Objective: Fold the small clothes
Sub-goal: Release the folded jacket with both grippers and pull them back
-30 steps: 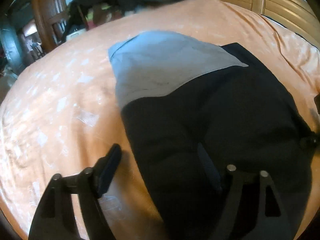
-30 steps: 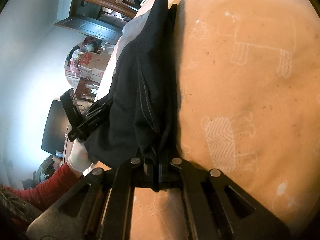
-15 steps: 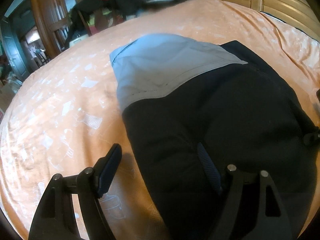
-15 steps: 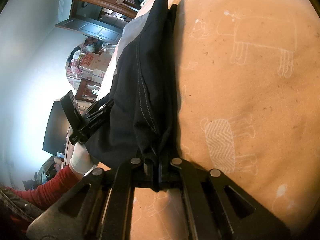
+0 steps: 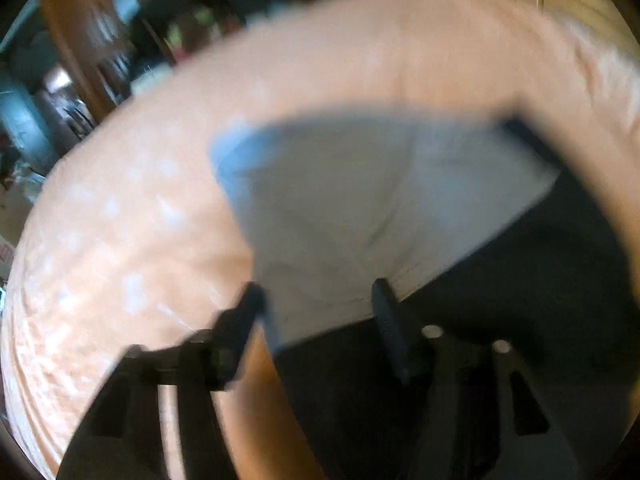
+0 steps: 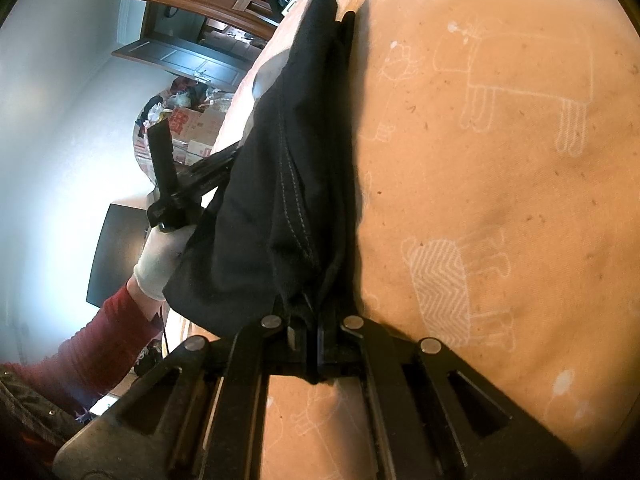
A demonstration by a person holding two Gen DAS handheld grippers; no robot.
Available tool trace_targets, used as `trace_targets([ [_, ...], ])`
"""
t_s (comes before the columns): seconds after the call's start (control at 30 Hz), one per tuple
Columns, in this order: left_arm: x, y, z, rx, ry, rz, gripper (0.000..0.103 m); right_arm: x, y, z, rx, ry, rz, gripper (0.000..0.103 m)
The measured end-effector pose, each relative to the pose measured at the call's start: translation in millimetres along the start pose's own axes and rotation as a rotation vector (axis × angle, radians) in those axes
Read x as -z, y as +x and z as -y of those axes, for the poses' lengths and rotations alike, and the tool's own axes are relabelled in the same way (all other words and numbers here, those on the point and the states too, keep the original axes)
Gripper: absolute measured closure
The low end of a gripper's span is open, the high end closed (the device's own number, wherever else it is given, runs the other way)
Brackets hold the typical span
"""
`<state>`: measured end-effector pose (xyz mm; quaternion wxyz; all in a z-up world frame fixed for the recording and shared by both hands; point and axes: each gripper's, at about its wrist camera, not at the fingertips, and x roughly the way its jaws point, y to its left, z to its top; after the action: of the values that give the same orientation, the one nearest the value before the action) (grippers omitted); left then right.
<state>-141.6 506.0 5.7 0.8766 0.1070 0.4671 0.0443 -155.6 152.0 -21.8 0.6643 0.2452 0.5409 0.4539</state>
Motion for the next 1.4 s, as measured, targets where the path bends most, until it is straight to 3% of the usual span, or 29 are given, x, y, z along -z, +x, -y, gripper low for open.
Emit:
trace_targets([
  [0.07,-4.0,-5.5,3.7,-0.013,0.02,-0.014,0.042,-0.2,-0.3,0.1,-0.001,-0.001,0.0,0.103],
  [0.13,-2.7,-21.6,1.6,0.01,0.025,-0.004,0.05,-0.3,-0.6,0.4,-0.001,-0.002,0.001,0.103],
  [0.2,8.5,-56.9,-1.4,0.043,0.03,0.063,0.06,0.0,-0.7,1.1,0.0,-0.003,0.002,0.103],
  [0.33,58.8,-124.7,3.9,0.14,0.015,0.177,0.062,0.9,-0.9,0.7,0.001,-0.005,0.004,0.103],
  [0.4,92.2,-107.1,29.5,0.142,0.098,0.063,0.061,1.0,-0.7,0.5,-0.001,-0.005,0.003,0.103],
  [0.43,103.5,-97.7,36.8,0.118,0.125,0.049,0.061,1.5,-0.3,-0.3,0.002,-0.007,0.0,0.103],
  [0.57,96.1,-117.7,28.2,0.153,0.033,0.084,0.068,2.6,-1.3,-1.3,0.003,-0.005,0.004,0.103],
  [0.7,103.5,-172.2,32.0,0.162,0.061,0.197,0.07,2.9,-1.2,-0.2,-0.002,-0.003,0.005,0.103],
  [0.77,119.8,-164.1,38.9,0.166,0.072,0.14,0.07,3.4,-1.7,0.3,-0.003,-0.003,0.005,0.103],
  [0.8,136.9,-140.4,47.1,0.153,0.097,0.045,0.069,3.4,-1.7,0.7,-0.003,-0.004,0.004,0.103],
  [0.83,151.9,-127.0,52.0,0.144,0.108,0.036,0.068,3.4,-1.5,0.0,0.003,-0.006,0.001,0.103],
  [0.87,158.7,-128.0,52.7,0.136,0.094,0.088,0.068,2.6,-2.4,-0.3,0.009,-0.006,0.002,0.103],
  [0.97,143.7,-144.2,41.7,0.168,0.024,0.07,0.068,2.2,-4.7,-9.4,0.058,-0.006,0.0,0.103],
  [1.03,144.2,-164.0,30.9,0.174,-0.022,0.101,0.062,3.9,-9.7,-32.2,0.169,-0.064,0.007,0.096],
  [1.07,150.0,-177.9,21.6,0.167,-0.053,0.112,0.06,7.0,-14.9,-52.3,0.256,-0.12,0.019,0.085],
  [1.1,157.8,-188.3,13.2,0.159,-0.078,0.121,0.058,13.1,-22.6,-76.9,0.334,-0.19,0.036,0.067],
  [1.23,203.1,-205.8,-22.0,0.109,-0.196,0.098,0.054,58.8,-48.5,-161.8,0.524,-0.421,0.149,0.027],
  [1.27,218.8,-208.7,-26.7,0.096,-0.229,0.082,0.054,71.3,-48.6,-173.0,0.571,-0.456,0.174,0.014],
  [1.3,232.9,-203.1,-38.3,0.094,-0.278,0.053,0.053,84.1,-45.7,-181.3,0.622,-0.488,0.195,0.006],
  [1.4,262.2,-182.3,-58.1,0.115,-0.396,-0.014,0.052,120.8,-21.0,-189.5,0.8,-0.546,0.218,0.0],
])
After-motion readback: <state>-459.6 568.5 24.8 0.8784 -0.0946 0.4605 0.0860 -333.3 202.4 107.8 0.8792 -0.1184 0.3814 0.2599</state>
